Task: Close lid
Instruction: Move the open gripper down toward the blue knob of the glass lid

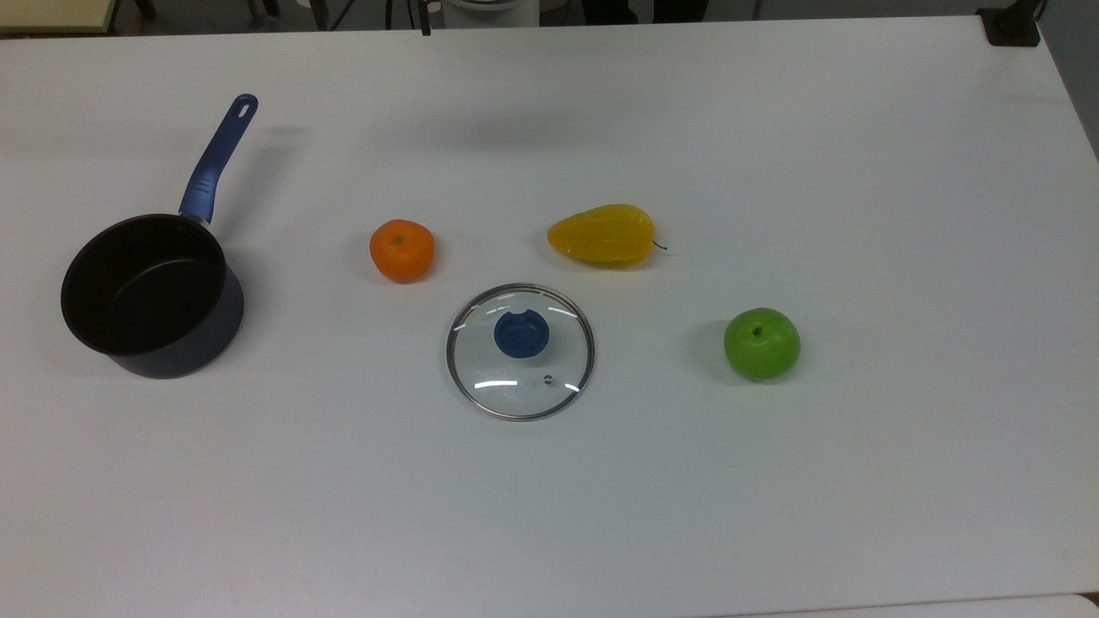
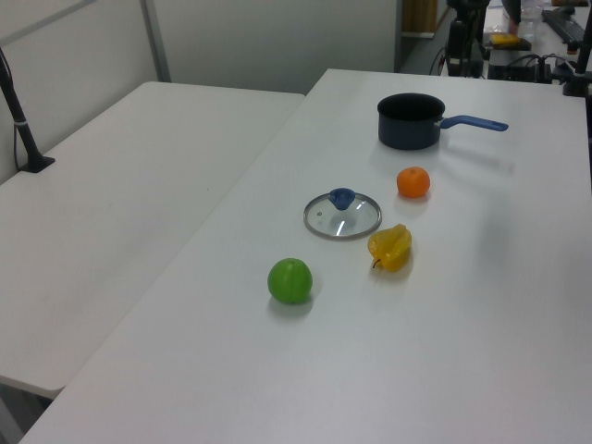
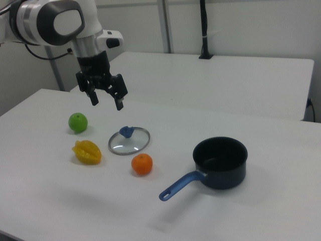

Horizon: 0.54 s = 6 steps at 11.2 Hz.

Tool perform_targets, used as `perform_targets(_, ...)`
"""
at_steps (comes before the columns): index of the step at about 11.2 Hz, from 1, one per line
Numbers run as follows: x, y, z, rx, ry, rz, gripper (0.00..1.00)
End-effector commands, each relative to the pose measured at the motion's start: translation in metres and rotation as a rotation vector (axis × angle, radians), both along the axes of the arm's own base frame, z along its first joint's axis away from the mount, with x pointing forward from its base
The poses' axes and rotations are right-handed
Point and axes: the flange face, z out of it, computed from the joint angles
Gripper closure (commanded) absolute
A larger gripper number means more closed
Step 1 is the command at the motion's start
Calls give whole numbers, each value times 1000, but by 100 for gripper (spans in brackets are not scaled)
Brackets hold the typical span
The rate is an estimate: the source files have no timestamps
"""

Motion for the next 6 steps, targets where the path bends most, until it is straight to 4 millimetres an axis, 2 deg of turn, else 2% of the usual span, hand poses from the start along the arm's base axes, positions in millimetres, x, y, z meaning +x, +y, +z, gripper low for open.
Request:
perform_targets(1,-3,0,0,5,0,7,0)
perform_targets(4,-2,0,0,5,-3,8,0)
perform_targets(6,9,5,-2,11,-75,15,0)
